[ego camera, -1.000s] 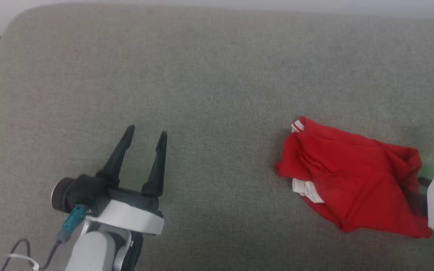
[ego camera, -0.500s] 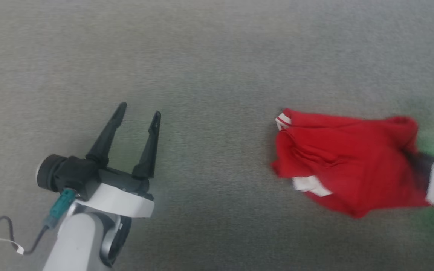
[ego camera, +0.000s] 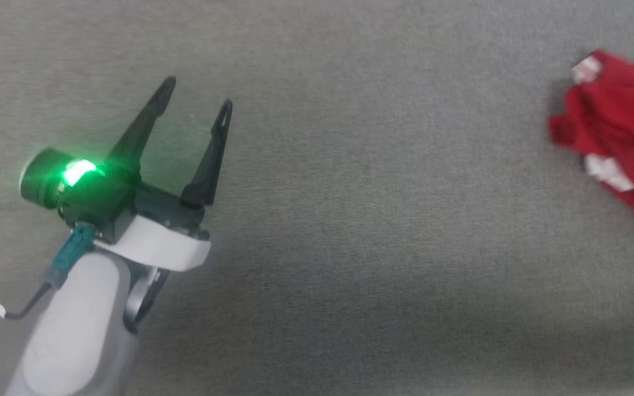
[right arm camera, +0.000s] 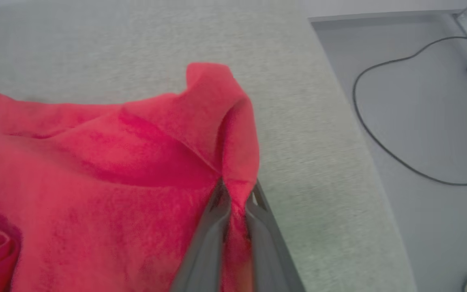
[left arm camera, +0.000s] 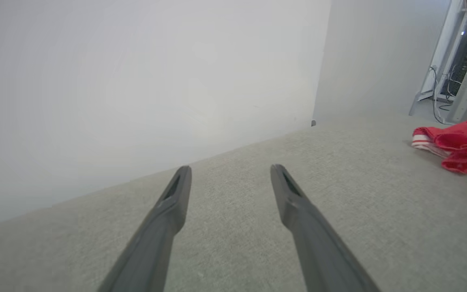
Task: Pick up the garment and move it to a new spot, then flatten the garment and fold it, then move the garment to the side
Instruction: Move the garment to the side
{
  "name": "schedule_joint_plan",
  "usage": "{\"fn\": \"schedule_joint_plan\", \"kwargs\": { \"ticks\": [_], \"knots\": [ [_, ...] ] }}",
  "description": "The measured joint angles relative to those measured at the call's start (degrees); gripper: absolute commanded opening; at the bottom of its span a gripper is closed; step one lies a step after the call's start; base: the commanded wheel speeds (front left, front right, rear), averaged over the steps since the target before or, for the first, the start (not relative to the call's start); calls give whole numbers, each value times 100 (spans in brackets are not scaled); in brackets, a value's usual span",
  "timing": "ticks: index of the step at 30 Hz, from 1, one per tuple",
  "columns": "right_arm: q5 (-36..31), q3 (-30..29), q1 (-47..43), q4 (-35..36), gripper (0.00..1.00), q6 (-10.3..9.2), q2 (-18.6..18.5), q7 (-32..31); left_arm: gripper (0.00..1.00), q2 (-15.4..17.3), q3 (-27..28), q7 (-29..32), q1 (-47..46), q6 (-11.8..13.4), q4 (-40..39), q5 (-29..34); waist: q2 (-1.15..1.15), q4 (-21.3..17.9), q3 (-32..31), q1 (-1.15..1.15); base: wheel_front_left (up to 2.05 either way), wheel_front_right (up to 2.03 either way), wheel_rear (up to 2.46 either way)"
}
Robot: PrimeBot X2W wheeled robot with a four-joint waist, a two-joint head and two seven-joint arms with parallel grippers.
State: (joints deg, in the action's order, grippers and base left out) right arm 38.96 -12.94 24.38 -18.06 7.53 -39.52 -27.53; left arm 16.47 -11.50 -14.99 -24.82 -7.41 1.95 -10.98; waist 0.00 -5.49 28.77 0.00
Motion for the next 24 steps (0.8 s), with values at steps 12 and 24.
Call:
{"fn": "schedule_joint_plan", "kwargs": {
  "ticks": [12,24],
  "knots": [
    [-809,-44,1250,-1488,0,-1,-301,861,100,347,-393,0,-1059,0,69,45,0,-320,717,0,0,0,0],
    [-1479,330,2246,-2906,0,0,-230,1859,100,542,-410,0,-1527,0,75,44,0,-355,1052,0,0,0,0]
  ]
}}
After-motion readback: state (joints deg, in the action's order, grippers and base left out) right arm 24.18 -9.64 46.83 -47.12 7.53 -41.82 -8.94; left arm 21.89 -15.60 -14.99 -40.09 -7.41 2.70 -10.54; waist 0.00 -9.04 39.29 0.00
